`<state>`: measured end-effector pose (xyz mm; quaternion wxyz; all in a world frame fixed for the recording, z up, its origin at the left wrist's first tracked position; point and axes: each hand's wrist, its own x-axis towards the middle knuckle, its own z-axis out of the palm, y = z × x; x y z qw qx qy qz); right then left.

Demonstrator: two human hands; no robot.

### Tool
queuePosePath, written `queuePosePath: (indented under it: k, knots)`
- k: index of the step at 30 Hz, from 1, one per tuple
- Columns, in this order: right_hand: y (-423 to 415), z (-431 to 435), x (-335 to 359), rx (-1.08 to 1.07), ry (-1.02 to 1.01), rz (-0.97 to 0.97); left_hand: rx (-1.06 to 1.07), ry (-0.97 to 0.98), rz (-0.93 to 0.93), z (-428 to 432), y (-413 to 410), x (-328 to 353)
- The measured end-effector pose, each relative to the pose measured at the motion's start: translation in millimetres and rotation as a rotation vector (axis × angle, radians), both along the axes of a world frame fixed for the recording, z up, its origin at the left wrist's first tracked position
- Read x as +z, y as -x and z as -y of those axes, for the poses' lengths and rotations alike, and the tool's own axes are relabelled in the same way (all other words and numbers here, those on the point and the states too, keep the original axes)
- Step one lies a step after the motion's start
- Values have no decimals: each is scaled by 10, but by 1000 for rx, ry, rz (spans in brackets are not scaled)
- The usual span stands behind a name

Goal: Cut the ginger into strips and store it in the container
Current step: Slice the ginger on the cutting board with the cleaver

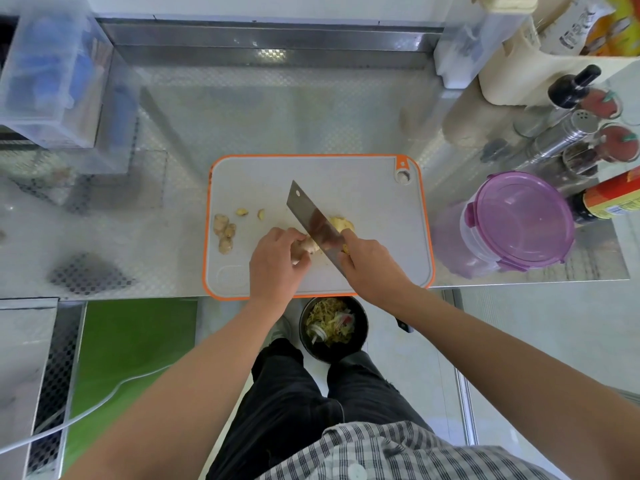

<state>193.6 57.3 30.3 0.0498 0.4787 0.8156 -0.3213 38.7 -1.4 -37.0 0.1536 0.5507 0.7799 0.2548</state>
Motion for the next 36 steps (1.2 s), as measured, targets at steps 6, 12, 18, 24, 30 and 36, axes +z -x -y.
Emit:
queuePosePath:
  k: [6, 12, 18, 24, 30, 36]
  knots:
    - [30, 29, 24, 32, -18, 87, 3, -5, 45, -13, 6, -34]
    - [112, 76, 61, 48, -67, 187, 15, 4, 55, -13, 8, -60]
    - [171, 146, 71, 54, -143, 239, 19, -11, 82, -27, 15, -64]
    - [360, 116, -54, -6, -101, 214, 20, -4, 90, -36, 22, -52]
    - [399, 64, -278, -35, -83, 198, -5, 47, 96, -25, 38, -11]
    - [284, -52, -238, -53, -23, 85, -11, 56, 101, -8, 47, 14]
